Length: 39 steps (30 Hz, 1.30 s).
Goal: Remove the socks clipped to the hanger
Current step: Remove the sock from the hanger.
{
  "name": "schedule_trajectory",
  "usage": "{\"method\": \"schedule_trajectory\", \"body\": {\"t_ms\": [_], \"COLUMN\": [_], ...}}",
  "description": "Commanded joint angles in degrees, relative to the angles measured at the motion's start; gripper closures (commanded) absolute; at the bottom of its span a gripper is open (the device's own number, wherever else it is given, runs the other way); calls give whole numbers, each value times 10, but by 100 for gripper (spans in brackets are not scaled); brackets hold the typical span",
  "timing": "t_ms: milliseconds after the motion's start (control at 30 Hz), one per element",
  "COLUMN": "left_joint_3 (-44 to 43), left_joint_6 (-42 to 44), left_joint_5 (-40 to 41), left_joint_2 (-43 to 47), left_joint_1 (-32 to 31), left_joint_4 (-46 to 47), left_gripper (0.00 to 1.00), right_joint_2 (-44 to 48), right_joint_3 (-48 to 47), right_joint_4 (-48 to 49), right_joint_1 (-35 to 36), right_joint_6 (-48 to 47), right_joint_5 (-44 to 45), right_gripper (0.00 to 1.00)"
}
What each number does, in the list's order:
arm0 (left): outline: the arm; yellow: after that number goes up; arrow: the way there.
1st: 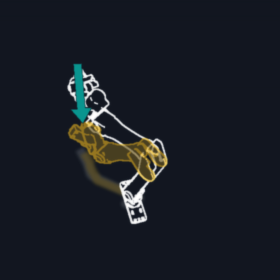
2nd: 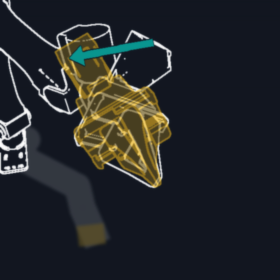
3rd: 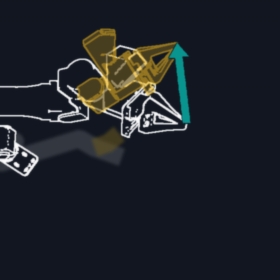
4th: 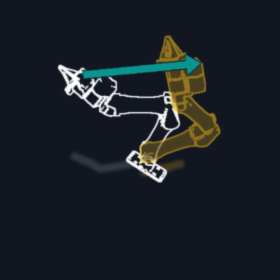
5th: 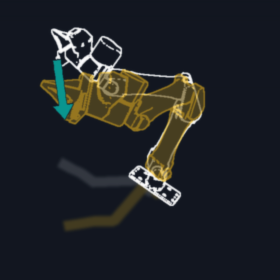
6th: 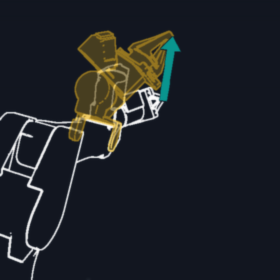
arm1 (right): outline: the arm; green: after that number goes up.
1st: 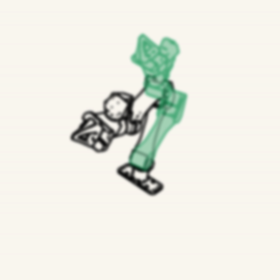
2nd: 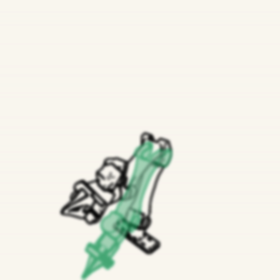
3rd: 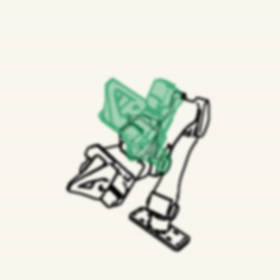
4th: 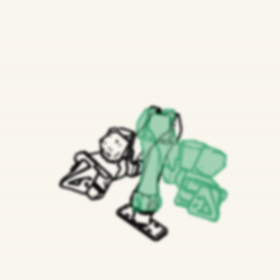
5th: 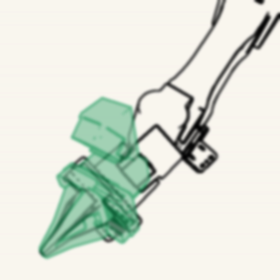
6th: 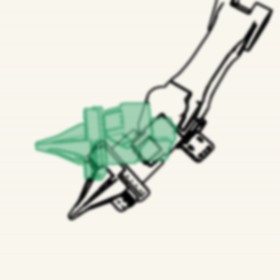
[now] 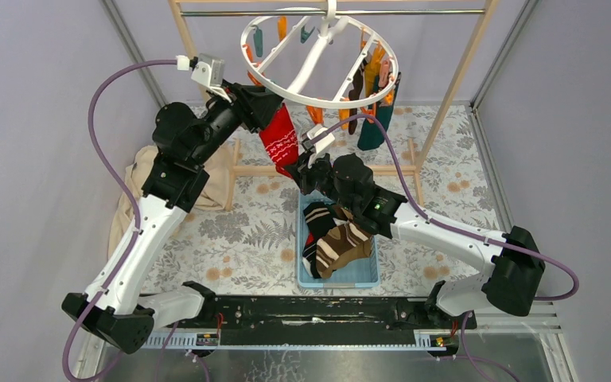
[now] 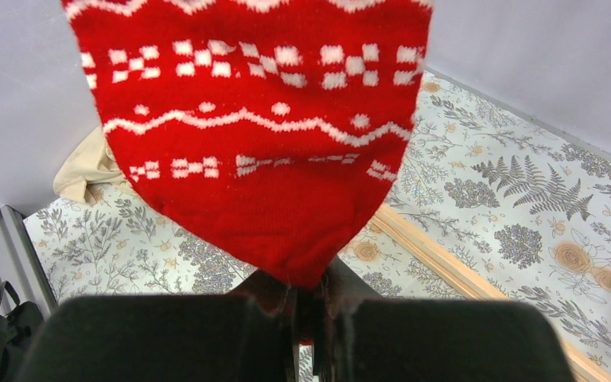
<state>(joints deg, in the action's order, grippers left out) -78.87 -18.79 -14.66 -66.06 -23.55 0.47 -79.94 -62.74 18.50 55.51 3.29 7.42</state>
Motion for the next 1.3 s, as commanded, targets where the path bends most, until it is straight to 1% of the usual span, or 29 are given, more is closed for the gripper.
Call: {"method": "schedule_trajectory", "body": {"t_ms": [0,167,400,467,567,600,800,833,867,900,967,1000,1100,1267], "left_joint_3": [-18,-19,-21,-22,-24,-24,-23,-23,-22,-20,-17,-17,-15,-14], "left_joint_6": [-13,-16,-16,-17,-18,-19,-18,-17,-16,-17,-18,-18,-18,-18], "left_joint_5": [-21,-26,-23,-21,-17,-16,-12,-13,-12,-10,-6,-6,-6,-6], "left_joint_2": [-7,-13,-13,-13,-16,-16,-17,-17,-16,-15,-13,-13,-13,-11], "left_joint_1": [4,5,5,5,6,7,6,6,6,6,6,6,7,7], "left_joint_4": [56,60,57,56,53,52,50,49,49,51,52,52,50,49], "left_gripper": [50,56,67,78,98,100,100,91,75,65,48,43,38,36], "right_joint_2": [7,10,11,12,16,18,37,40,43,45,45,45,45,52], "right_joint_3": [-21,-19,-14,-12,-5,-2,22,27,29,32,32,31,30,38], "right_joint_4": [17,15,14,13,14,15,15,16,16,16,14,14,14,13], "right_joint_1": [4,4,3,4,4,4,4,4,3,4,4,4,4,4], "right_joint_6": [-3,-4,-3,-2,0,1,11,12,13,12,11,11,11,16], "right_joint_5": [-5,-6,-7,-7,-8,-8,-8,-7,-7,-7,-7,-7,-9,-11], "right_gripper": [100,100,100,100,100,100,100,100,100,100,100,100,100,100]}}
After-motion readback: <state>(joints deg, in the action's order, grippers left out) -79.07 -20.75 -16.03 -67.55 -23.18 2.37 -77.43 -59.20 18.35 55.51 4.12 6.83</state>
